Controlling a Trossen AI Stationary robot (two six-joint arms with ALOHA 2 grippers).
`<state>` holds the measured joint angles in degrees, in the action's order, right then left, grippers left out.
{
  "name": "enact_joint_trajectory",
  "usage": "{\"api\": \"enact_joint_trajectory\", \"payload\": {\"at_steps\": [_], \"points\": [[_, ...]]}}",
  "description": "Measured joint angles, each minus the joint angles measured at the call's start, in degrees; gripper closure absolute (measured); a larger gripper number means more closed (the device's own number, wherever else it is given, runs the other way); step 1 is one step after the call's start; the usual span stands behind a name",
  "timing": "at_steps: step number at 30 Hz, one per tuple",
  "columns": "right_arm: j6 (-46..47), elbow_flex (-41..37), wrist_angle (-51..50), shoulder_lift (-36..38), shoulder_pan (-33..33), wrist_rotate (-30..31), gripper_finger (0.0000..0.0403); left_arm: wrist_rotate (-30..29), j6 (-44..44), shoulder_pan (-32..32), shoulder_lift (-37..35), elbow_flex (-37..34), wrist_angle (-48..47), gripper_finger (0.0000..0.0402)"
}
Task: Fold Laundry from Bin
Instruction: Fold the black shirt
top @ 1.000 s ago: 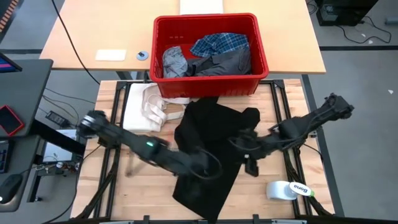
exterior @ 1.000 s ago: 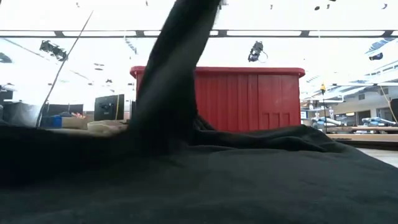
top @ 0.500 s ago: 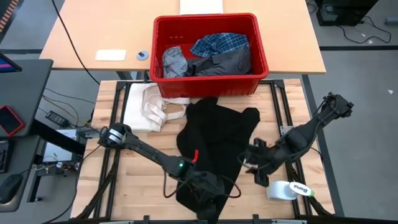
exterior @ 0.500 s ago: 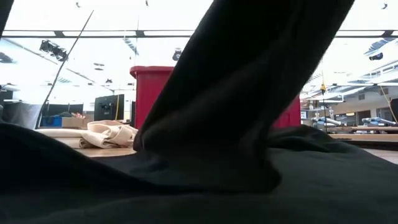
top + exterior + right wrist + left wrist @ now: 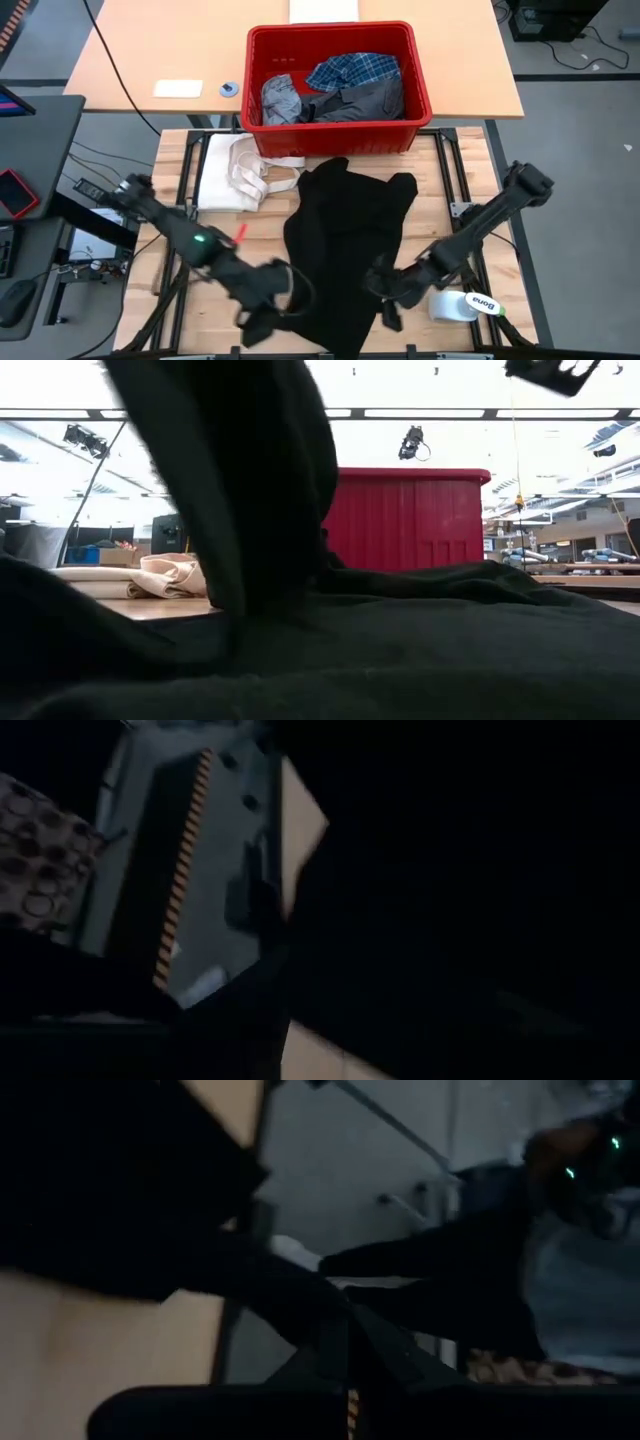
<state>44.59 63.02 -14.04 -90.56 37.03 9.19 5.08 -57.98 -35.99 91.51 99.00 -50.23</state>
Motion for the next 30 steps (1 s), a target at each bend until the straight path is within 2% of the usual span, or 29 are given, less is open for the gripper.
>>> {"api": "enact_joint_trajectory", "payload": {"at_steps": [4, 8, 10, 14, 17, 24, 30], "points": [[-0.76, 1.8, 13.76, -9.05, -0.41, -5.5, 0.02, -3.28, -4.81, -2.96, -3.59, -0.02, -6.86, 0.0393], [1.71, 8.15, 12.55, -16.24, 1.72, -10.26, 0.0204, -5.74, -7.38, -6.38, -5.8, 0.0, -12.35, 0.0393], [-0.27, 11.67, 9.34, -18.78, 4.27, -8.7, 0.0212, -5.72, -8.32, -7.66, -6.01, -0.01, -16.26, 0.0393], [-4.5, 17.57, 3.48, -23.5, 9.61, 0.37, 0.0227, -6.35, -9.48, -9.84, -6.2, -0.02, -24.4, 0.0393], [-3.78, 19.58, 2.81, -27.34, 11.83, 5.04, 0.0229, -8.81, -9.4, -10.58, -6.1, -0.02, -25.93, 0.0393], [-0.78, 21.29, 2.88, -33.06, 12.0, -0.77, 0.0186, -11.86, -8.74, -10.44, -6.06, -0.02, -24.9, 0.0393], [-6.03, 21.59, 2.27, -33.19, 12.18, 5.01, 0.0138, -12.13, -8.91, -10.44, -6.04, -0.02, -24.81, 0.0393]]}}
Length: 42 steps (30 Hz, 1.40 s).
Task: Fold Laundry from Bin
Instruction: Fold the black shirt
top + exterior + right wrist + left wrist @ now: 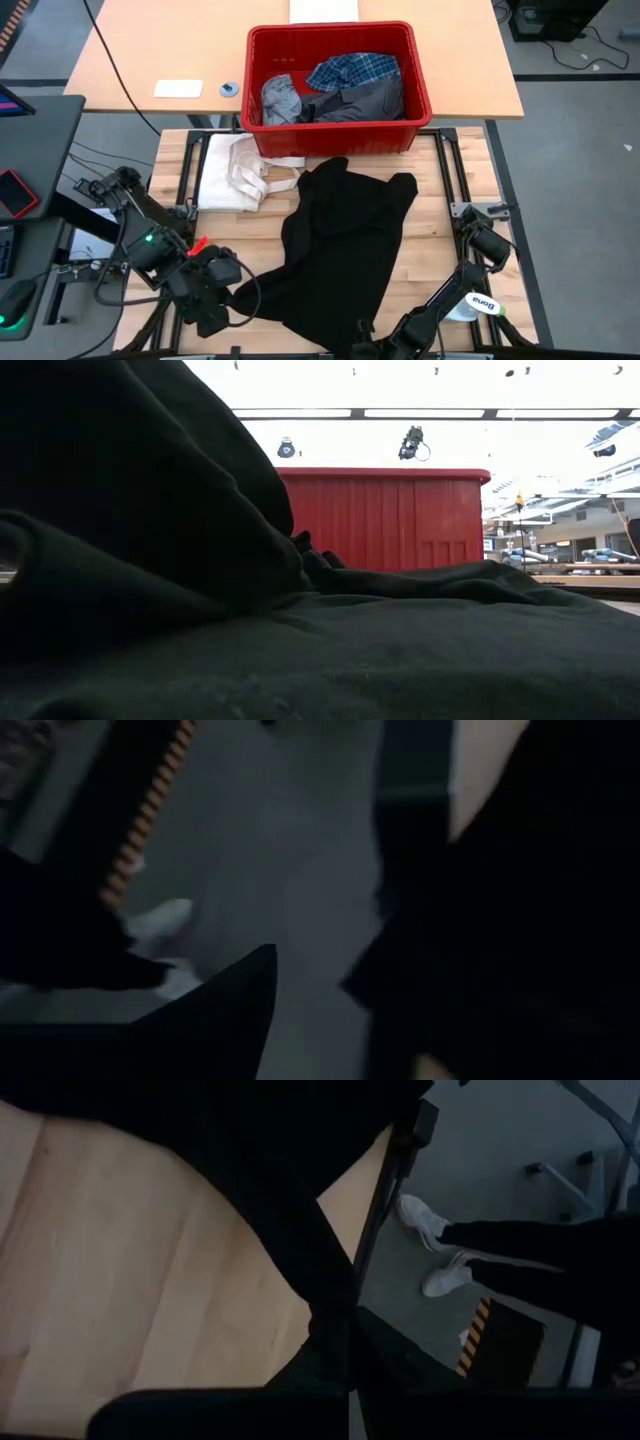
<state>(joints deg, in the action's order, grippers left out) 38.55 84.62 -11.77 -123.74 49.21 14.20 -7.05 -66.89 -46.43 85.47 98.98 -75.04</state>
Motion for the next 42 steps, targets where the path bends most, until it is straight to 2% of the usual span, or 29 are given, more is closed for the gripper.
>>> {"api": "enact_joint_trajectory", "payload": {"at_steps": [4, 9, 15, 21, 28, 35, 40, 42], "points": [[-5.34, 0.0, -2.3, 0.0, 0.0, 3.34, 0.0123, -0.28, -0.46, 0.01, 0.02, -0.02, 0.85, 0.0393], [-14.26, 0.0, -2.2, 0.02, -0.04, 3.93, 0.013, -0.28, -0.5, 0.01, 0.04, -0.02, 0.89, 0.0393], [-18.16, -0.02, -2.14, 0.02, -0.89, 2.4, 0.0147, -0.26, 0.1, 0.01, 0.04, -0.02, 0.87, 0.0392], [-18.2, -0.5, -1.41, 0.09, -2.97, -1.92, 0.0148, -0.28, 0.6, 0.01, 0.07, -0.02, -0.1, 0.0392], [-21.1, -0.85, -0.92, 0.11, -3.27, -2.99, 0.0148, -0.28, 0.63, 0.01, 0.07, -0.02, -0.57, 0.0392], [-23.67, -0.87, 1.97, 0.11, -2.78, -8.77, 0.016, -0.33, 1.37, 0.01, 0.07, -0.02, -0.6, 0.0392], [-27.58, -0.91, -0.85, 0.11, -1.46, -2.72, 0.0167, -0.35, 2.1, 0.01, 0.07, -0.02, -0.63, 0.0392], [-28.85, -0.92, -1.02, 0.11, -1.5, -2.12, 0.0167, -0.36, 2.1, 0.01, 0.07, -0.02, -0.64, 0.0392]]}}
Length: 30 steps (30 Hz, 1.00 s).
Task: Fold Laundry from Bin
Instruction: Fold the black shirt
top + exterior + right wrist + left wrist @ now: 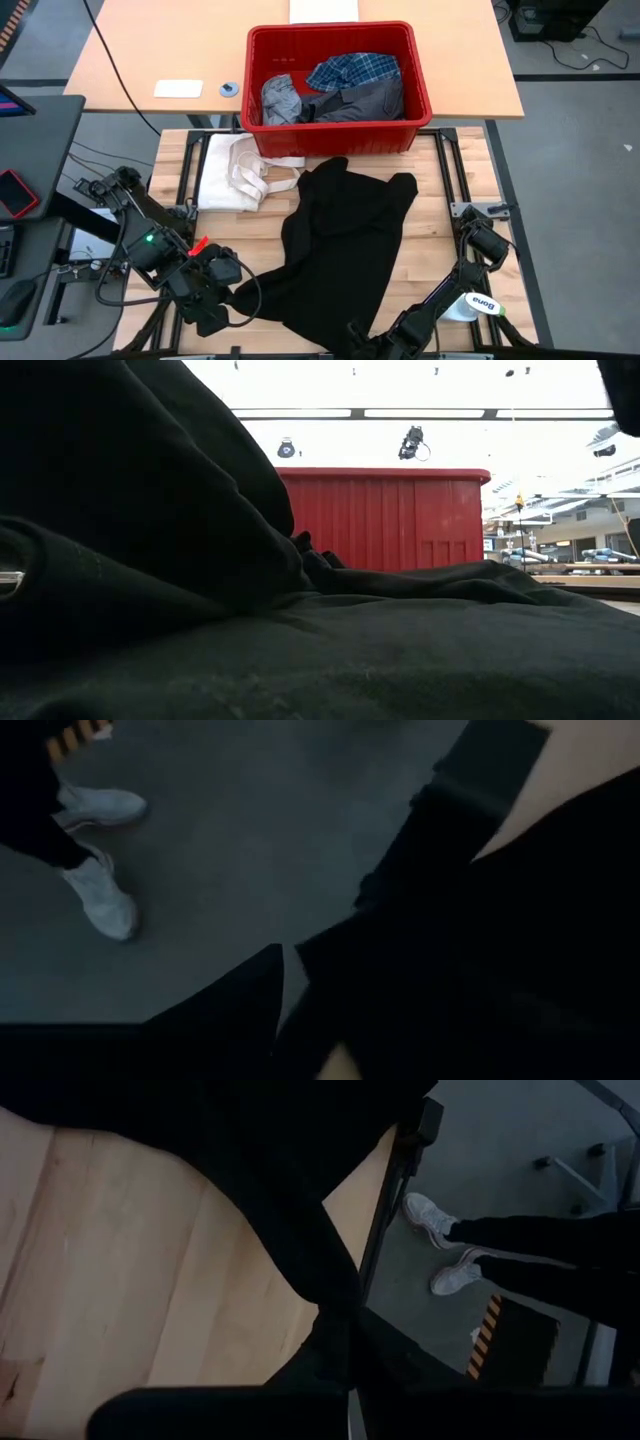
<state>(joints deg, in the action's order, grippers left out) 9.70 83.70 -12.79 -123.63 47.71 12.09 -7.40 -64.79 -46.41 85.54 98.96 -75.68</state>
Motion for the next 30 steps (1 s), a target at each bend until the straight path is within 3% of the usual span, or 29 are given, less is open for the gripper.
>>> {"api": "enact_joint_trajectory", "payload": {"at_steps": [9, 16, 21, 27, 30], "points": [[-3.99, -4.37, 4.48, 0.08, -0.75, -3.58, 0.0181, -0.21, -0.44, 0.0, 0.0, 0.0, 0.0, 0.0392], [-6.72, -4.45, 4.54, 0.02, -0.82, -6.11, 0.022, -0.21, -0.42, 0.0, 0.0, -0.02, 0.0, 0.0392], [-5.28, -4.44, 4.62, 0.02, -1.24, -6.8, 0.0275, -0.19, -0.66, 0.0, 0.0, -0.02, 0.01, 0.0392], [-1.99, -4.44, 5.17, 0.02, -1.94, -11.38, 0.0378, -0.19, -0.66, 0.0, 0.0, -0.02, 0.0, 0.0392], [0.74, -4.44, 5.5, 0.02, -2.13, -13.61, 0.0393, -0.17, -0.59, 0.0, 0.0, -0.02, 0.02, 0.0392]]}}
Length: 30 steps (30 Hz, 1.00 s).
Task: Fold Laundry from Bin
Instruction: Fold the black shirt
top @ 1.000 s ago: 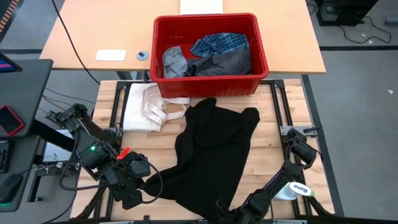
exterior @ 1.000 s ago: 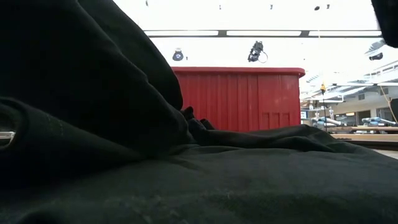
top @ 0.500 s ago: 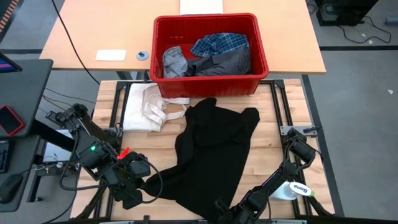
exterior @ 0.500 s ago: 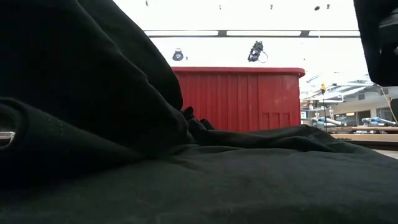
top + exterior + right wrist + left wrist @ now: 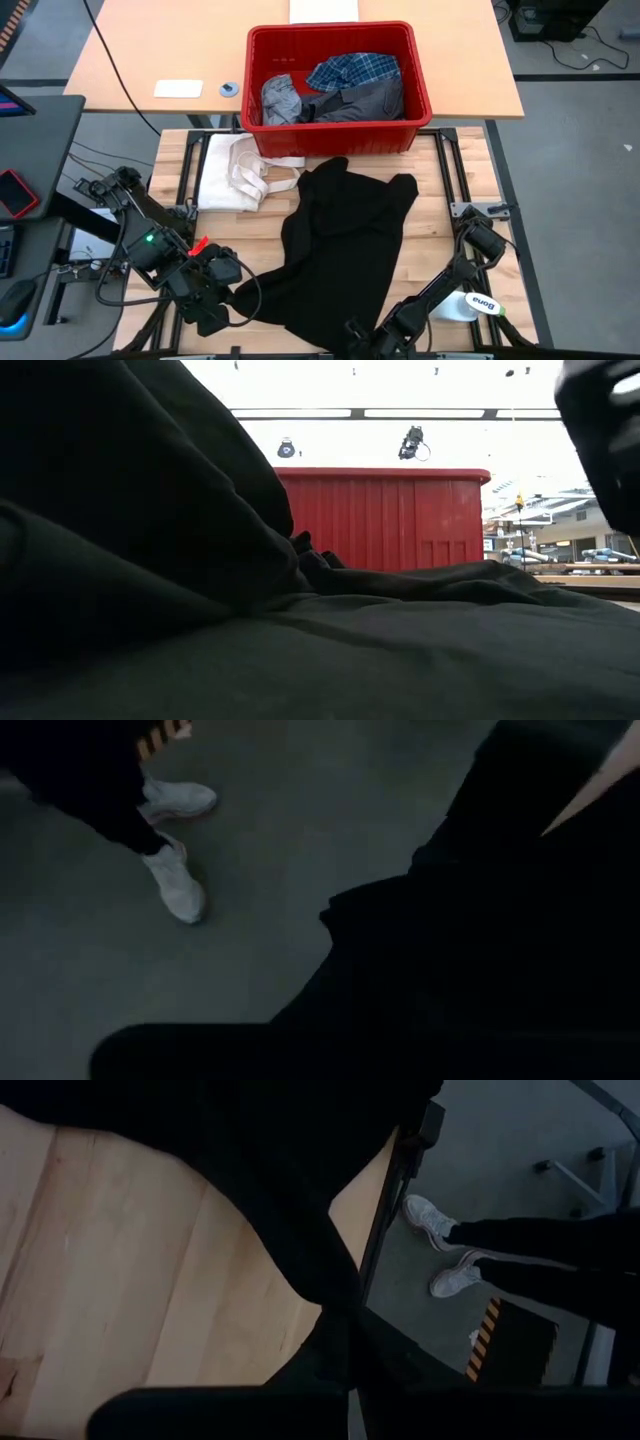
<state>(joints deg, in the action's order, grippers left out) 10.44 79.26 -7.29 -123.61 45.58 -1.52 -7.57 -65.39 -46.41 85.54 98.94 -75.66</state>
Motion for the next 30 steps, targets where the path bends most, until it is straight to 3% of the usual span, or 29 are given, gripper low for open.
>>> {"api": "enact_joint_trajectory", "payload": {"at_steps": [5, 9, 14, 17, 23, 30], "points": [[6.43, -0.04, -1.28, 2.25, -0.11, -0.26, 0.0396, -0.07, 0.02, 0.0, 0.0, 0.0, 0.03, 0.0392], [8.87, 0.02, -4.65, 8.87, -0.81, 1.24, 0.0396, -2.85, 1.07, 0.0, 0.0, 0.0, 2.59, 0.0392], [8.36, 0.02, -11.9, 18.5, -2.54, 6.76, 0.0398, -10.32, 8.43, 1.25, 0.53, 0.0, 11.84, 0.0392], [7.12, 0.02, -12.0, 23.77, -4.4, 8.85, 0.0399, -11.01, 14.14, 3.62, 2.16, 0.0, 18.41, 0.0392], [7.14, 0.02, -10.14, 29.36, -7.92, 11.58, 0.04, -5.85, 26.55, 9.19, 9.44, -0.05, 32.3, 0.0392], [7.41, 0.04, -10.13, 29.09, -8.99, 11.28, 0.0398, -1.79, 31.07, 12.03, 15.2, -0.04, 42.03, 0.0392]]}}
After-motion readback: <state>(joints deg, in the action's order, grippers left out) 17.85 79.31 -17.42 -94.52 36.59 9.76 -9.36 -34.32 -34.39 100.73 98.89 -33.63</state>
